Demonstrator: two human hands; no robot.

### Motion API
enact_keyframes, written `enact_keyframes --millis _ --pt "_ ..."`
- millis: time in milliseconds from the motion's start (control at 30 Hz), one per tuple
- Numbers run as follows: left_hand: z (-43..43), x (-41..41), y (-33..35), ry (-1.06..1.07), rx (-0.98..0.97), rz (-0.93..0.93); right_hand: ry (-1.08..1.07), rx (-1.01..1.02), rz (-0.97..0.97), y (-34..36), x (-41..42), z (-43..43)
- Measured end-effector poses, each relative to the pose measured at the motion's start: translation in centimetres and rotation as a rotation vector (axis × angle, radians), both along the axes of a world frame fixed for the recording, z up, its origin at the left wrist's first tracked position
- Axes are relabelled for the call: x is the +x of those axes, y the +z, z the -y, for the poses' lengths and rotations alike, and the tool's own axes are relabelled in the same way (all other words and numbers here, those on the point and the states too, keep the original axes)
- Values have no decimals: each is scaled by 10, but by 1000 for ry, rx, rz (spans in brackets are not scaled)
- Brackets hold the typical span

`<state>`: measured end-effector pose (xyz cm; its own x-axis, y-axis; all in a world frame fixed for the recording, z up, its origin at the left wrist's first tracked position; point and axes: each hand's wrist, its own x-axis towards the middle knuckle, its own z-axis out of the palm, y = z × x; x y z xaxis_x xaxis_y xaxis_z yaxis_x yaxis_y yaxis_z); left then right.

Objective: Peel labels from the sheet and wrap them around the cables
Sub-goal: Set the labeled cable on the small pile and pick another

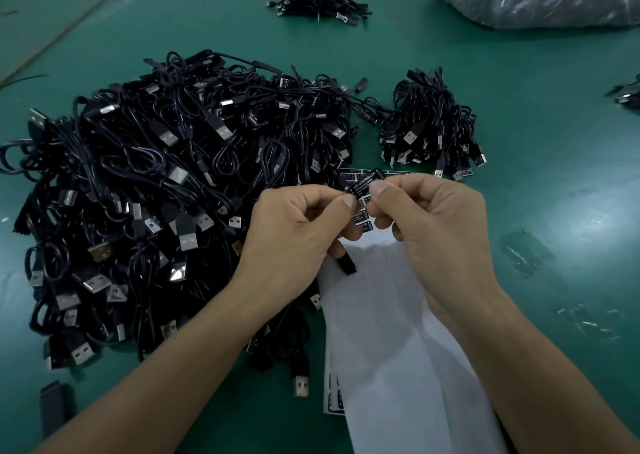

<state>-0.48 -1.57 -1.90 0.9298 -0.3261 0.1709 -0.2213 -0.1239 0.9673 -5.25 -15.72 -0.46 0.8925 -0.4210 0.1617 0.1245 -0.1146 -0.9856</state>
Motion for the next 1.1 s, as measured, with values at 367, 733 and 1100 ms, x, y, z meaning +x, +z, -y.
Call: enact_keyframes --millis 367,733,1100 --pt "0 -2 1 30 -6 10 8 10 6 1 0 -2" --pt "1 -2 2 42 -8 34 -2 0 20 1 0 -2" --pt "2 -4 4 57 -7 30 -9 29 19 2 -1 -3"
